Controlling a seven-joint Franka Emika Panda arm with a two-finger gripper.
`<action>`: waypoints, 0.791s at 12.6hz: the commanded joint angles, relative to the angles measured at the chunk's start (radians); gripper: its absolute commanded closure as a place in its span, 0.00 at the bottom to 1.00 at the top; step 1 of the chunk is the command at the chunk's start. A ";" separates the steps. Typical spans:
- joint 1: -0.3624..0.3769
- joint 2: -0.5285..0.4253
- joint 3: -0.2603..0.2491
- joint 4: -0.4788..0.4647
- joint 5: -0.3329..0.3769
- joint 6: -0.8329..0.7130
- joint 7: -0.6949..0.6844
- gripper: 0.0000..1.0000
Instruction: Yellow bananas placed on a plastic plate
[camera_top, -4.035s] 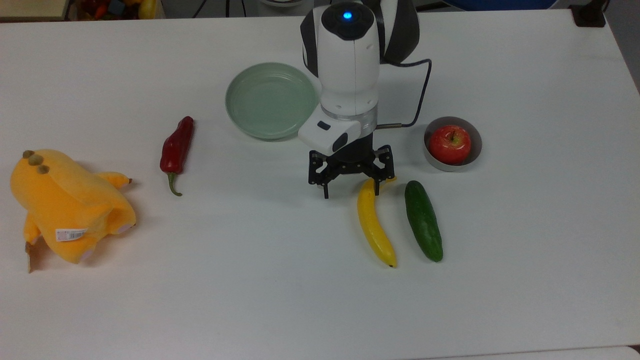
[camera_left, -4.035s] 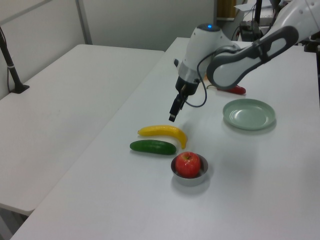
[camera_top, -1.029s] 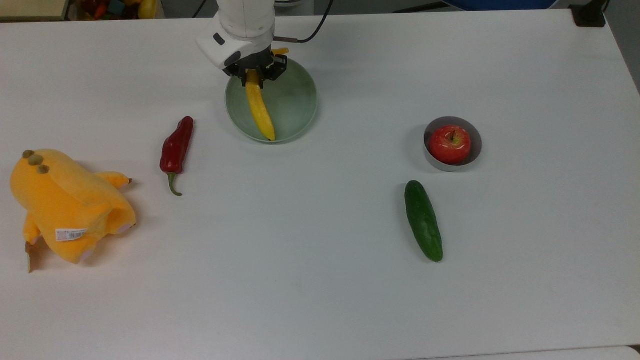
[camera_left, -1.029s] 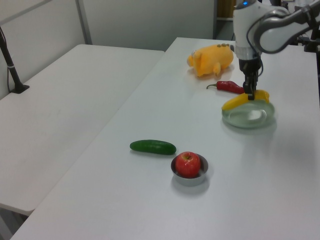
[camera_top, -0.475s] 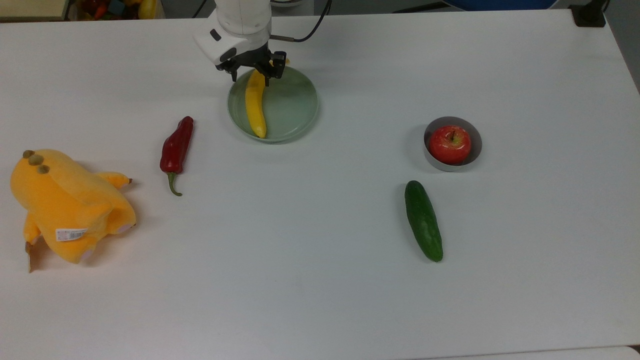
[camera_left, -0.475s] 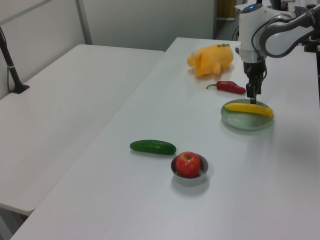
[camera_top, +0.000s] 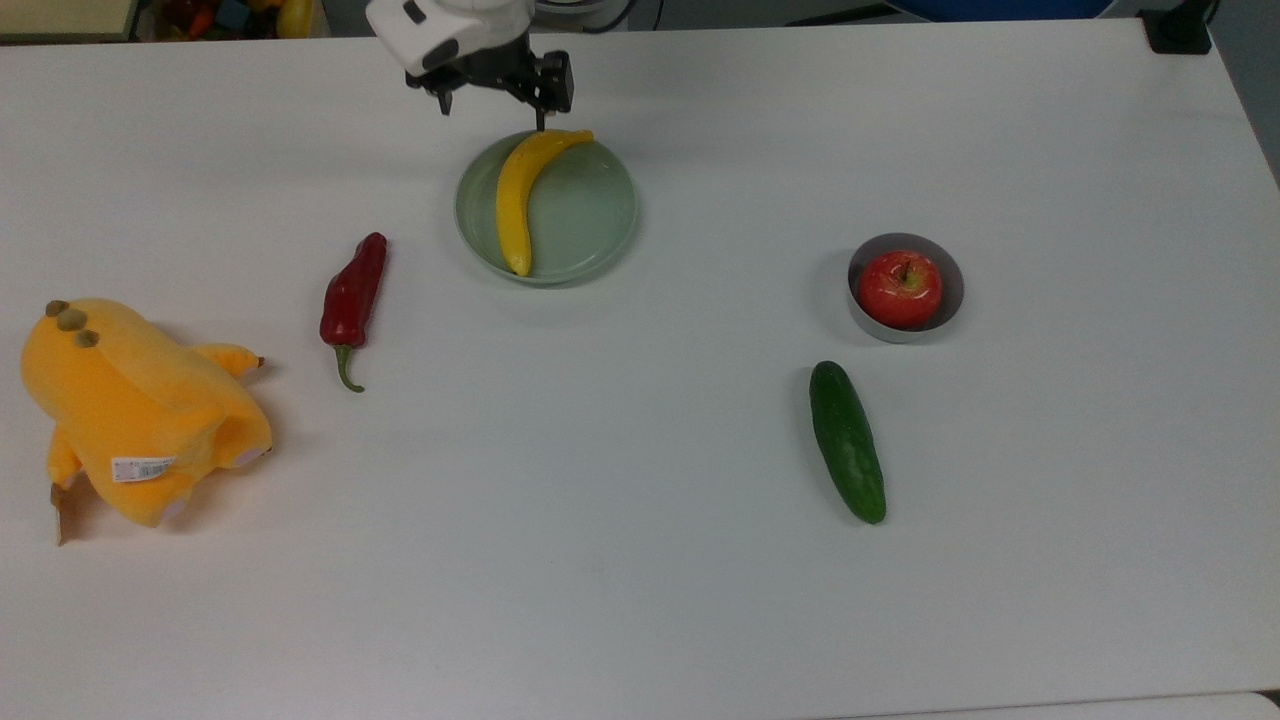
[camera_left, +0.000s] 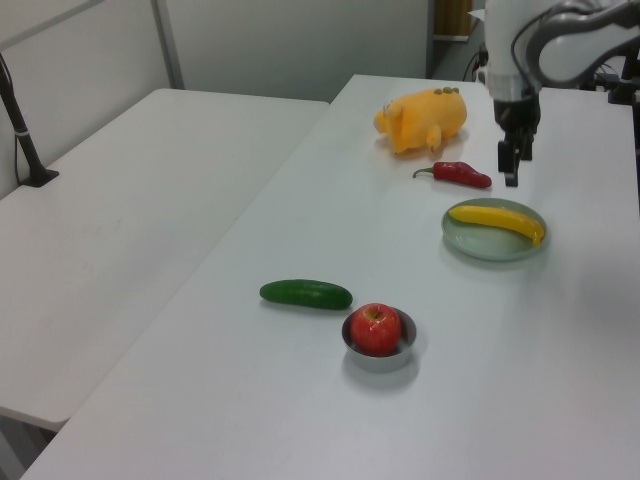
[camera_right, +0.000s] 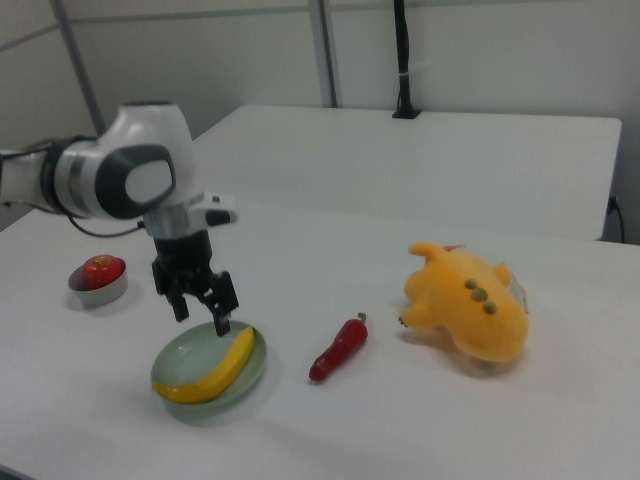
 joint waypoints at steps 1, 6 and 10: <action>0.006 -0.034 -0.003 0.157 0.042 -0.174 0.016 0.00; 0.006 -0.034 -0.005 0.361 0.093 -0.270 0.016 0.00; 0.006 -0.034 -0.003 0.487 0.154 -0.328 0.017 0.00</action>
